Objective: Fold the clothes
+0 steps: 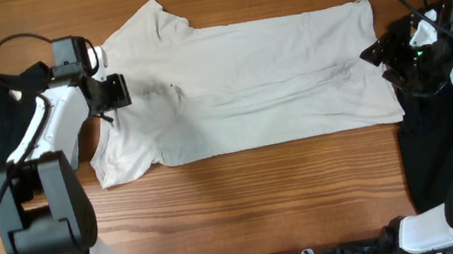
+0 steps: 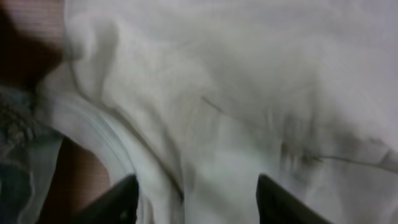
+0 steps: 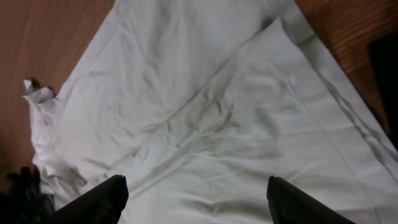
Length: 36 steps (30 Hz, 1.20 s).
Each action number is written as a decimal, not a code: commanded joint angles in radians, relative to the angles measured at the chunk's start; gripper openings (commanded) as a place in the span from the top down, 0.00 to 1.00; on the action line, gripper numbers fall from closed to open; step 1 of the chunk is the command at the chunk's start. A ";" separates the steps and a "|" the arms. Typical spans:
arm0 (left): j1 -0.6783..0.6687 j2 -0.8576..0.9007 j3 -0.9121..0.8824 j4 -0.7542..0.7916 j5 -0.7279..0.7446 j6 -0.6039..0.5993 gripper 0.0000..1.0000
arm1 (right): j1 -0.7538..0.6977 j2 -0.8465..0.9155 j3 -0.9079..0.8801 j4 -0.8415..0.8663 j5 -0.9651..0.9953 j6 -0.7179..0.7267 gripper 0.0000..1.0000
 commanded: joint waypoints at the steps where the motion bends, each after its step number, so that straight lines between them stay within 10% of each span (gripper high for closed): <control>1: 0.004 -0.131 0.055 -0.236 -0.010 -0.035 0.46 | -0.002 -0.007 0.013 -0.043 0.101 -0.016 0.22; 4: 0.003 -0.135 0.041 -0.396 -0.005 -0.055 0.64 | -0.002 -0.007 0.013 -0.081 0.141 -0.016 0.21; 10: 0.013 -0.133 -0.143 -0.379 -0.011 -0.077 0.64 | -0.002 -0.007 0.013 -0.106 0.160 -0.016 0.19; 15: 0.084 -0.133 -0.259 -0.285 -0.047 -0.294 0.96 | -0.002 -0.006 0.011 -0.156 0.229 -0.020 0.19; 28: 0.282 -0.133 -0.352 -0.052 -0.170 -0.394 0.96 | -0.002 0.001 -0.077 -0.173 0.278 -0.053 0.12; 36: 0.282 -0.133 -0.352 -0.048 -0.166 -0.394 0.96 | 0.001 0.000 -0.225 -0.111 0.079 -0.187 0.25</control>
